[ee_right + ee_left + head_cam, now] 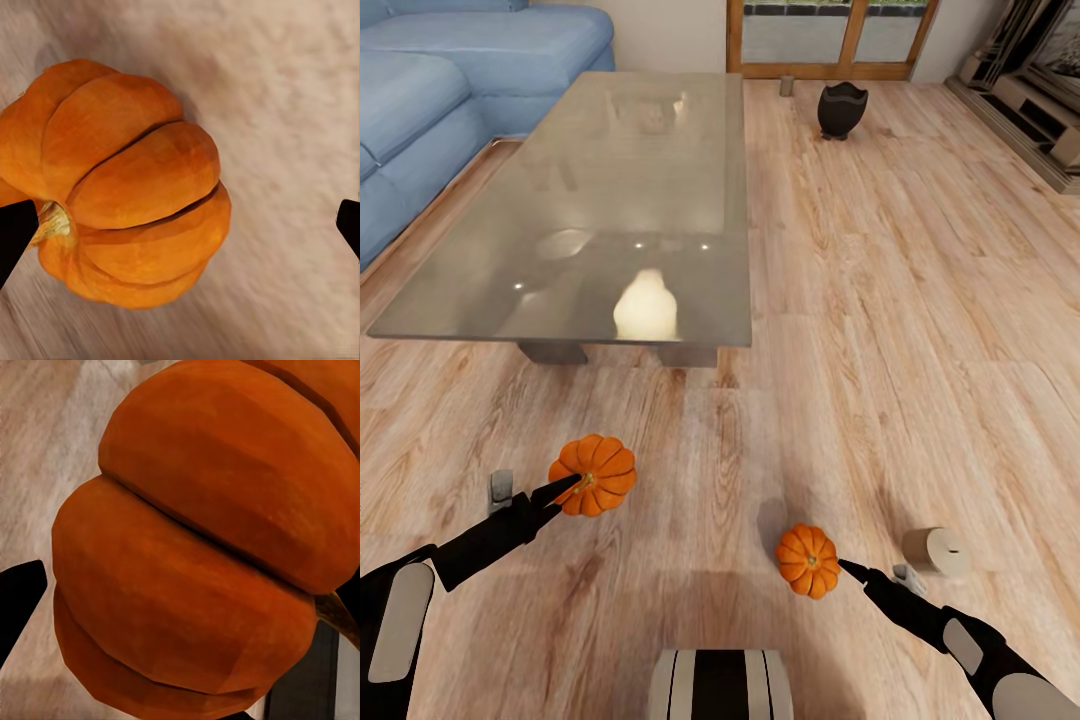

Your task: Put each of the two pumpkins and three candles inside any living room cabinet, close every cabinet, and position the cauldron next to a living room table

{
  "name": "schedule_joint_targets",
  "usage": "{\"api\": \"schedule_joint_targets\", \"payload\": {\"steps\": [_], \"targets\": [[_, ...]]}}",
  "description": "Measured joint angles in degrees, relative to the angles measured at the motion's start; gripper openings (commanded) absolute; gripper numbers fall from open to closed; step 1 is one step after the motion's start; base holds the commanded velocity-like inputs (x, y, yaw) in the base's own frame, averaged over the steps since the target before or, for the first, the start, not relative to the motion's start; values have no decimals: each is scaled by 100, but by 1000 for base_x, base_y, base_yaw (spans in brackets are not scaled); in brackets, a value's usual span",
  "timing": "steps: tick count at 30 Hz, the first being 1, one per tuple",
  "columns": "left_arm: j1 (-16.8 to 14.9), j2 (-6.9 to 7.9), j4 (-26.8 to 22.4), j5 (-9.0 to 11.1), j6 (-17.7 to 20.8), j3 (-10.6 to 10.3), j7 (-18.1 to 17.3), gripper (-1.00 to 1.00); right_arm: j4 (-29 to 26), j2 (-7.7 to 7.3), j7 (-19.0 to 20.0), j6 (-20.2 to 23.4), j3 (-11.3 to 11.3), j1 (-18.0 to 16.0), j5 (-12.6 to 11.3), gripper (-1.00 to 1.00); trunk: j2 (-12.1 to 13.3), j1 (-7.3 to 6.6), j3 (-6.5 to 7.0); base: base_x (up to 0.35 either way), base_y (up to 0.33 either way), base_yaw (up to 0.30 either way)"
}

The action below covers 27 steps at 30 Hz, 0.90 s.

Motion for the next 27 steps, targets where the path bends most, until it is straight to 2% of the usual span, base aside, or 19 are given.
{"api": "schedule_joint_targets", "payload": {"steps": [11, 20, 27], "targets": [[-4, 0, 1, 0, 3, 0, -17, -100, 0, 0, 0, 0, 0, 0, 0, 100, 0, 0, 0, -169, 71, 0], [-4, 0, 0, -6, 1, 0, -7, -100, 0, 0, 0, 0, 0, 0, 0, 100, 0, -1, 0, -12, 19, 0], [-6, 0, -2, -10, -2, 0, -7, -100, 1, 2, -1, -1, 1, 0, -1, 100, 0, -2, 0, 114, 95, 0]]}}
